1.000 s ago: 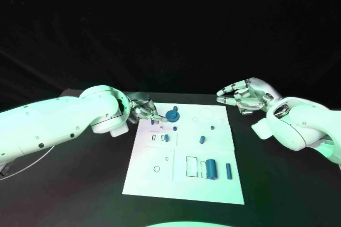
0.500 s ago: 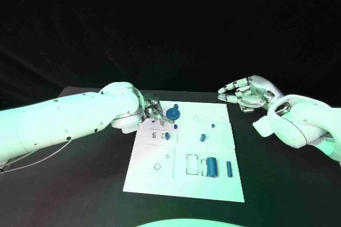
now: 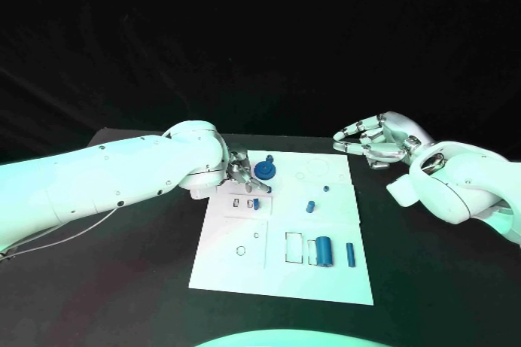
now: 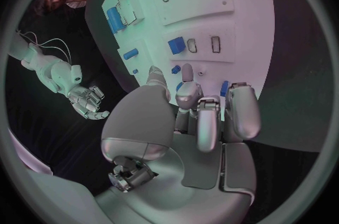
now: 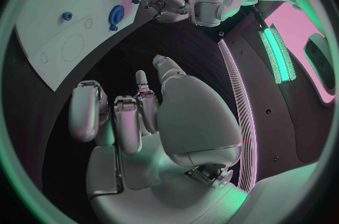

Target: Assemble the parts on the task board

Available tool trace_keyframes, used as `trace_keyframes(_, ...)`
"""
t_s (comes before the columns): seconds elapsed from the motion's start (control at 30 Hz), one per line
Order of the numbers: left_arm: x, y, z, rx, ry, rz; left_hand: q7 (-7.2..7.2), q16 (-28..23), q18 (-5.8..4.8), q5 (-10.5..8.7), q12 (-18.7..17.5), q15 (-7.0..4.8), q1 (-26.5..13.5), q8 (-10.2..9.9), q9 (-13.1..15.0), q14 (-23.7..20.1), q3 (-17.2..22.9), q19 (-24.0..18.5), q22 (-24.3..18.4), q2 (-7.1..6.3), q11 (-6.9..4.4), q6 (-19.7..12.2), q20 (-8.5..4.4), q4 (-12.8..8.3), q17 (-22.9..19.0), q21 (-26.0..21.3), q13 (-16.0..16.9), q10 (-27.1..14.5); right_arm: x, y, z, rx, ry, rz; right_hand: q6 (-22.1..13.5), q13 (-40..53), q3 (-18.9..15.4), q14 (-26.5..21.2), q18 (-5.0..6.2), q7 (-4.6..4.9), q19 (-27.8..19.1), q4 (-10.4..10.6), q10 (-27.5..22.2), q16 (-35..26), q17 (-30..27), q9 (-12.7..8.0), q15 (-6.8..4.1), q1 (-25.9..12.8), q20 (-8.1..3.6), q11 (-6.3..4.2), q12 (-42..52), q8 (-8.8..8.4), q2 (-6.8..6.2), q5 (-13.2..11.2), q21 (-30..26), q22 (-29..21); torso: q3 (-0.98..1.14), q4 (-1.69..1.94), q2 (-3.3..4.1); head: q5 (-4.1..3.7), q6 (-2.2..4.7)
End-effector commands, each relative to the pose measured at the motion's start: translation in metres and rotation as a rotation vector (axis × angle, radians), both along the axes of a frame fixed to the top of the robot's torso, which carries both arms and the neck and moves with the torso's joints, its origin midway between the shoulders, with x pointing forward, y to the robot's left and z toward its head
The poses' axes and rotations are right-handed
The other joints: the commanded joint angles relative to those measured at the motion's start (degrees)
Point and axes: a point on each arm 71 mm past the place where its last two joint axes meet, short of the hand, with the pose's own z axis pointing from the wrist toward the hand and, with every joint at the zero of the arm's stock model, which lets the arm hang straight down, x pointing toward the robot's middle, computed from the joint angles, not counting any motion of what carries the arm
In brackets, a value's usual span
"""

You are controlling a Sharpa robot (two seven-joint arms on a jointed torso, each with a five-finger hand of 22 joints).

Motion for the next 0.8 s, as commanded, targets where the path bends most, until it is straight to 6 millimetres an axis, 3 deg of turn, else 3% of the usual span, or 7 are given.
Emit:
trace_keyframes(0.03, -0.002, -0.001, -0.004, 0.037, 0.051, -0.002, 0.10, 0.14, -0.95, -0.20, -0.42, 0.27, -0.62, -0.39, 0.09, 6.03, -0.24, 0.05, -0.08, 0.17, -0.04, -0.55, 0.38, -0.01, 15.07, 0.31, -0.24, -0.54, -0.001, 0.001, 0.000, -0.013, -0.008, 0.010, 0.10, 3.41, -0.19, 4.97, 0.43, -0.02, -0.02, 0.04, -0.02, -0.34, 10.77, 0.09, -0.31, -0.03, -0.16, -0.23, -0.31, -0.19, -0.25, 0.36, -0.40, 1.68, -0.07, -0.01, -0.07, -0.10, -0.26)
trace_keyframes(0.8, 0.002, -0.002, -0.017, 0.055, 0.113, -0.007, 0.25, 0.14, -0.94, -0.18, -0.56, 0.49, 0.94, -0.50, 0.88, 6.03, 1.07, -0.20, 0.16, 0.51, 0.14, -0.86, 0.67, -0.12, 15.07, 0.52, -0.12, -0.98, -0.001, 0.002, 0.001, -0.013, -0.014, 0.010, 0.13, 3.45, -0.14, 4.98, 0.44, -0.05, -0.03, 0.03, 0.03, -0.35, 10.78, 0.10, -0.33, 0.06, -0.17, -0.26, -0.28, -0.20, -0.06, 0.75, -0.48, 1.65, -0.05, -0.02, -0.03, 0.00, -0.64)
